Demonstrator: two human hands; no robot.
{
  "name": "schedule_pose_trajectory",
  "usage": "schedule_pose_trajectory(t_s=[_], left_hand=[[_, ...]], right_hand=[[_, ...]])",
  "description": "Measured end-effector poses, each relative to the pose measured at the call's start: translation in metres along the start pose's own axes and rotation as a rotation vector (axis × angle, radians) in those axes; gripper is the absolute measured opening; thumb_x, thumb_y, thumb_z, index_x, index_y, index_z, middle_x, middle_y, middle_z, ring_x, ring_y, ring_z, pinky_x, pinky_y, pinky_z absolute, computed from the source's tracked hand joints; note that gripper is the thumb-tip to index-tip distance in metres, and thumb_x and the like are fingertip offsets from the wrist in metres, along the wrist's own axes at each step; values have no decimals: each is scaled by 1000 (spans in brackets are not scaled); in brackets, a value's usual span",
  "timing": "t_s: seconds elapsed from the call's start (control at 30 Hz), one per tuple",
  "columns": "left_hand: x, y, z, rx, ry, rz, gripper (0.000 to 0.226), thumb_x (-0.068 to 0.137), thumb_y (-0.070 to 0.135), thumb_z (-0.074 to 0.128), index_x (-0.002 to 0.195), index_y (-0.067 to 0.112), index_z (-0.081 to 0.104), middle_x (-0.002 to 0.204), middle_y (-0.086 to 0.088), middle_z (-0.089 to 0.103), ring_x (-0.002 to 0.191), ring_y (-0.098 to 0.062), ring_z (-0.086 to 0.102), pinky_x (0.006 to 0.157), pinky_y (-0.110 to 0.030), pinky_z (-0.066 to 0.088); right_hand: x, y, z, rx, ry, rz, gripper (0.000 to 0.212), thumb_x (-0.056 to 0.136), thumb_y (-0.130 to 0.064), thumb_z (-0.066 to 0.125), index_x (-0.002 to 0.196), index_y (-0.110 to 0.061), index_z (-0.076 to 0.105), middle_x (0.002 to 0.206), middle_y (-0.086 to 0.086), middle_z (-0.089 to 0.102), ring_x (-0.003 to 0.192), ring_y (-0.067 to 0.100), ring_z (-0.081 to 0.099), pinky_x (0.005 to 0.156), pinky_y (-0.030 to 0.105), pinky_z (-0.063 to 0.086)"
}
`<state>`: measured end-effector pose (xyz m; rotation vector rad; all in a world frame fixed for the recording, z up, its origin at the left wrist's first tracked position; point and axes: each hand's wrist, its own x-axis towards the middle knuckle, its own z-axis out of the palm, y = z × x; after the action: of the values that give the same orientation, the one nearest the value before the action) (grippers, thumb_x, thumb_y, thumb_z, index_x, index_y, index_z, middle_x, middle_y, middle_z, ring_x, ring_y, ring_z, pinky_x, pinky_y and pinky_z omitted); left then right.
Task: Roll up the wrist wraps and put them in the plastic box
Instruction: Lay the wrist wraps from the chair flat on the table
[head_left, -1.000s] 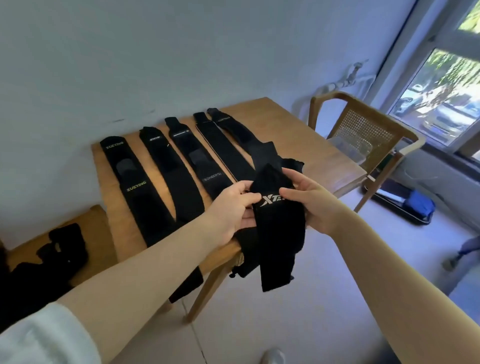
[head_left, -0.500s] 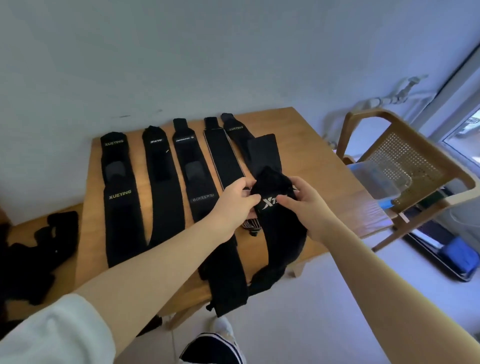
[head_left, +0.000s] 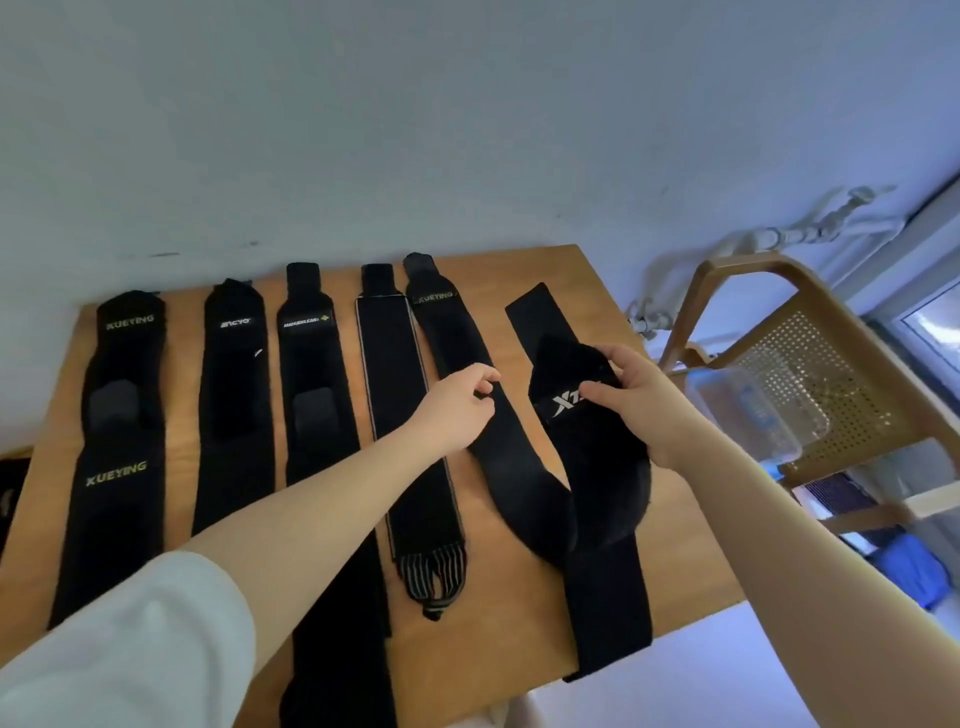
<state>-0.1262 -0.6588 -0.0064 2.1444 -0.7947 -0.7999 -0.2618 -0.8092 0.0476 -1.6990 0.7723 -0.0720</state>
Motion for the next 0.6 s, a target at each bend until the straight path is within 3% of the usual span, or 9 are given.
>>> schedule_pose_trajectory(t_s=[0.13,0.23,0.3,0.43,0.53,0.6], left_hand=[[54,4,14,304,-41,-11,59,97,35,48,149,23,22,157,-7,18,141,-27,25,111,-39,28],[79,-2,18,678,-60,-120,95,84,63,52,152,22,0,158,-14,-8,146,-33,-1,116,-45,12],[87,-16,20,820,-93,-173,116,73,71,59,151,18,-10,157,-17,-16,145,-33,-9,117,-44,3],[88,-46,18,818,-170,-207,125,68,70,64,149,17,-16,155,-14,-23,145,-29,-13,118,-39,-2],[90,-54,18,814,-177,-171,126,68,67,67,149,18,-17,154,-13,-26,145,-27,-16,116,-37,-6],[90,-57,19,797,-172,-168,126,68,65,68,149,19,-17,154,-12,-27,144,-27,-17,115,-36,-7]], right_hand=[[56,-7,-34,-49,-21,-6,28,93,-10,57,113,-30,57,104,4,69,93,23,67,83,40,56],[104,-7,-43,-70,-85,14,28,93,-11,57,119,-23,54,104,4,68,94,22,67,84,40,56],[137,-4,-39,-52,-126,17,27,93,-11,58,117,-23,54,104,3,67,95,22,66,83,39,55],[197,2,-15,2,-141,32,30,94,-13,57,122,-23,51,110,2,65,96,20,65,76,34,56],[236,8,5,3,-95,2,34,94,-14,56,127,-22,50,116,1,64,102,21,63,86,42,55],[255,17,18,-103,-19,-36,46,96,-16,53,139,-23,40,130,3,56,114,23,57,96,45,50]])
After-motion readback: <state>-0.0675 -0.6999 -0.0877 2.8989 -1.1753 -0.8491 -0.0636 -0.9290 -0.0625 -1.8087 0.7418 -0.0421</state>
